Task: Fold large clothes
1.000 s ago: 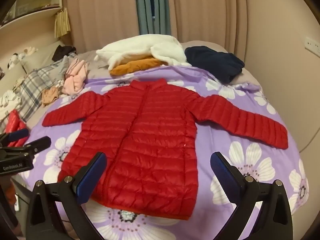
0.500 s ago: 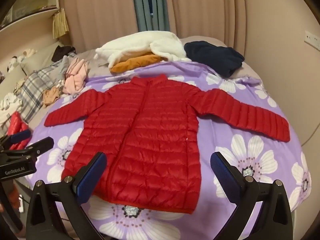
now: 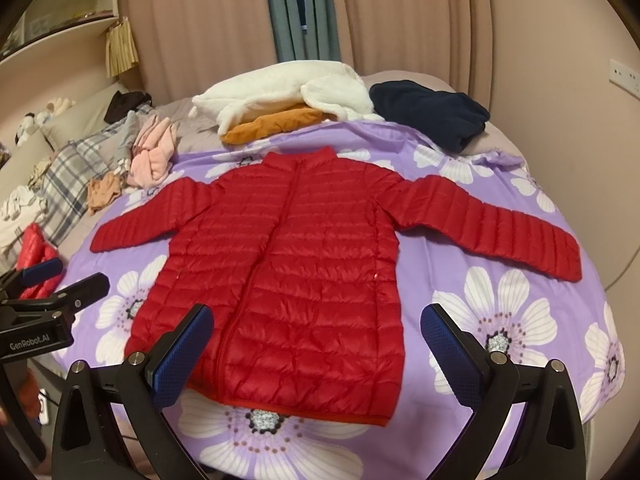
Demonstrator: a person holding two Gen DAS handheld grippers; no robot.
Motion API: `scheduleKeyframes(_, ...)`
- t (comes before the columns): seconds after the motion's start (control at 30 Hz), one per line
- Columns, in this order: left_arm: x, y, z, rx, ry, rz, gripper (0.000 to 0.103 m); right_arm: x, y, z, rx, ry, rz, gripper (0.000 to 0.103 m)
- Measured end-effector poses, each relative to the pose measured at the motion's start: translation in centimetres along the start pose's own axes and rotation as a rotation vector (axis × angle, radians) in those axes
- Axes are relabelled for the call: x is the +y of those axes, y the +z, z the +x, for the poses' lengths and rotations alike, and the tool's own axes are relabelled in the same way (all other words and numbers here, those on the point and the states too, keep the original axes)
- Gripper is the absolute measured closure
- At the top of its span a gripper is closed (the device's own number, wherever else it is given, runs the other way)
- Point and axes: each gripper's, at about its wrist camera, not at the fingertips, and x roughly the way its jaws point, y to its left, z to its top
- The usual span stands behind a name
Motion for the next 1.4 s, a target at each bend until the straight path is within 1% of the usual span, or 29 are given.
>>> scheduleKeyframes(1.4, 0.76, -0.63, 0.58, 0.011, 0.014, 0.009, 0.000, 0.09, -0.24, 0.22, 0.003, 0.004, 0.002, 0.001)
